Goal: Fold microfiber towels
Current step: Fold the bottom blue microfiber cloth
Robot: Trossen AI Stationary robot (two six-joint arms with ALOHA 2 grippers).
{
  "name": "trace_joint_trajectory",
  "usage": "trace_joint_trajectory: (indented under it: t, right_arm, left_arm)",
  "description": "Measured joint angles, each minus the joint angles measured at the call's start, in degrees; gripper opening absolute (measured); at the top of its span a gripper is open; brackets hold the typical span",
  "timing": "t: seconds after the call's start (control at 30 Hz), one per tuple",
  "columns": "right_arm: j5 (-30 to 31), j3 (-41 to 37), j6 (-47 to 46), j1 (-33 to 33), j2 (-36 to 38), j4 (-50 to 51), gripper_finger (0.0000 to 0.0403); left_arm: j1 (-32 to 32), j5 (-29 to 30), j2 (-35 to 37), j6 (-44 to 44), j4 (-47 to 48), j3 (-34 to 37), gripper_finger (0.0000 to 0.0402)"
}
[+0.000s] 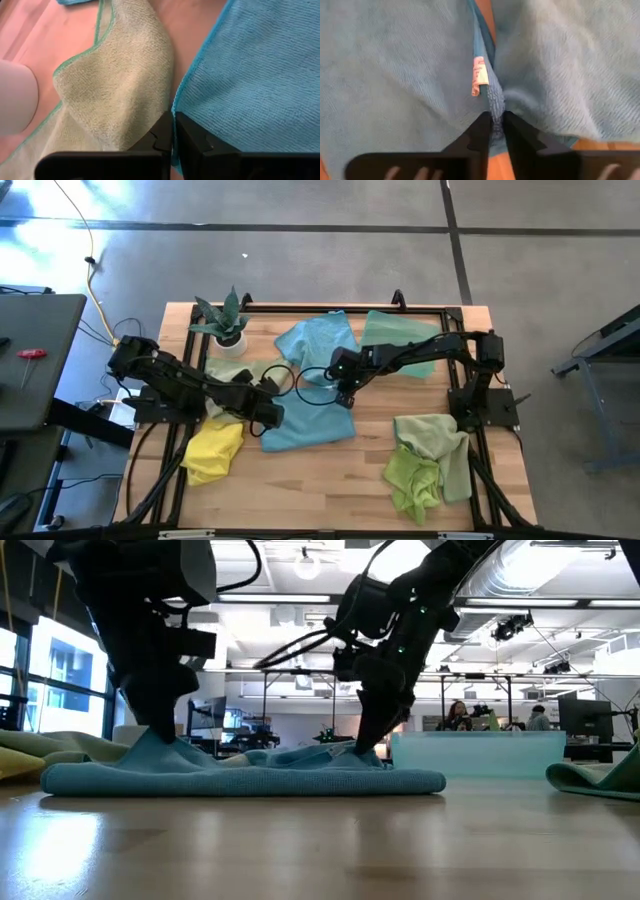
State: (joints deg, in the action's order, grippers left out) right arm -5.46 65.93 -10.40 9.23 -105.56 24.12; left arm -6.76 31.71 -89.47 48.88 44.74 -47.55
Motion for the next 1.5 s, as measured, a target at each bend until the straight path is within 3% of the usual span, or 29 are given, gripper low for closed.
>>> trace_joint_trajectory:
  t: [0.2,0.37,0.57,0.73,0.9,1.07,1.27,1.4,1.5]
  right_arm:
    - [-0.1,0.0,0.1,0.0,0.4,2.7,0.0144]
    - [4.1,0.0,-0.4,0.0,3.4,5.3,0.0193]
    - [1.8,0.0,-8.9,-1.8,6.7,5.3,0.0202]
    - [4.5,-0.2,-9.0,-7.6,5.4,4.6,0.0196]
    - [7.1,-0.1,-15.4,-11.5,4.7,3.0,0.0193]
    - [8.5,-0.1,-20.3,-13.9,4.0,2.6,0.0193]
    - [9.5,-0.2,-20.1,-16.2,2.2,-0.2,0.0193]
    - [9.8,-0.2,-18.9,-16.5,0.6,-0.9,0.0193]
    - [9.9,-0.2,-17.8,-16.4,-1.2,-0.6,0.0193]
  left_arm:
    - [0.0,-3.7,0.0,-1.5,1.5,0.0,0.0061]
    - [0.4,-6.2,0.4,-2.0,5.2,0.0,0.0112]
    - [1.3,-12.9,5.4,-0.9,5.8,-1.4,0.0139]
    - [-4.0,-13.9,13.0,2.1,-1.2,-0.7,0.0138]
    - [-13.1,-13.7,16.9,18.5,-12.1,3.6,0.0138]
    - [-22.0,-7.4,16.4,41.4,-21.9,8.7,0.0136]
    - [-29.0,-2.4,13.0,67.6,-22.0,11.6,0.0136]
    - [-31.1,-1.3,9.2,77.5,-23.1,11.7,0.0136]
    - [-31.0,-2.2,6.6,78.0,-26.1,11.8,0.0136]
